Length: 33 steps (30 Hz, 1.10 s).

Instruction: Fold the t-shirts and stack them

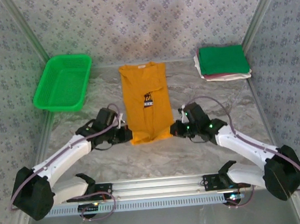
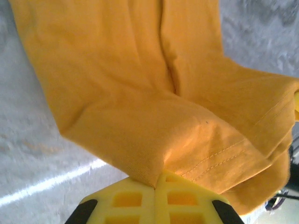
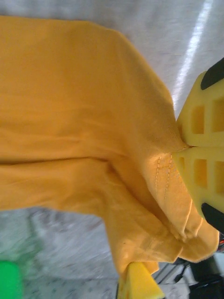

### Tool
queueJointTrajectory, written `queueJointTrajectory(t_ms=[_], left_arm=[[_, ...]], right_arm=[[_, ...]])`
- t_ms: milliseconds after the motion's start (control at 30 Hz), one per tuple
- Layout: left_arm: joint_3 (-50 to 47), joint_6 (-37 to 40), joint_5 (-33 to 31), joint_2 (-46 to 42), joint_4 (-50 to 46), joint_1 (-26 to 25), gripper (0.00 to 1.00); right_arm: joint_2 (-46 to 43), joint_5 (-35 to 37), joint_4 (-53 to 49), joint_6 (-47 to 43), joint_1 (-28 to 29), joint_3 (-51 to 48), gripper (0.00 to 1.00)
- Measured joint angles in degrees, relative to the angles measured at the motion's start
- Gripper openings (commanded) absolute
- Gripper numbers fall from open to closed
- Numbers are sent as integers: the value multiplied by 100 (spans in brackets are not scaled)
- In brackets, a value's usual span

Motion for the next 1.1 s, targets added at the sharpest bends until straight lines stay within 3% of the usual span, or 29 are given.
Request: queueJointTrajectory(t_ms=[400,600,867,933,967,1100], left_arm=[[2000,1130,138,2479,223,1233,0],[2774,1530,149,3453,280,1443,0],[3613,1722,190,4052,90,1609,0],[4284,1812,210,4476,-83,1668,32],[4734,1880,208,4780,-179,1711,42],[6365,1904,201,5882,-518,1963,43]], right_arm=[[2297,26,424,-841,-931,1794,0],[3344,-72,658,-1010,-1152,2575,0],[4127,-219,546,-1051,-1246,3663,2],[4459,-269,415,-1047,-1349,4162,30],[4699,-302,317,-1036,-1419,4513,40],[5689,-431,-4,-981,-1733,5941,42]])
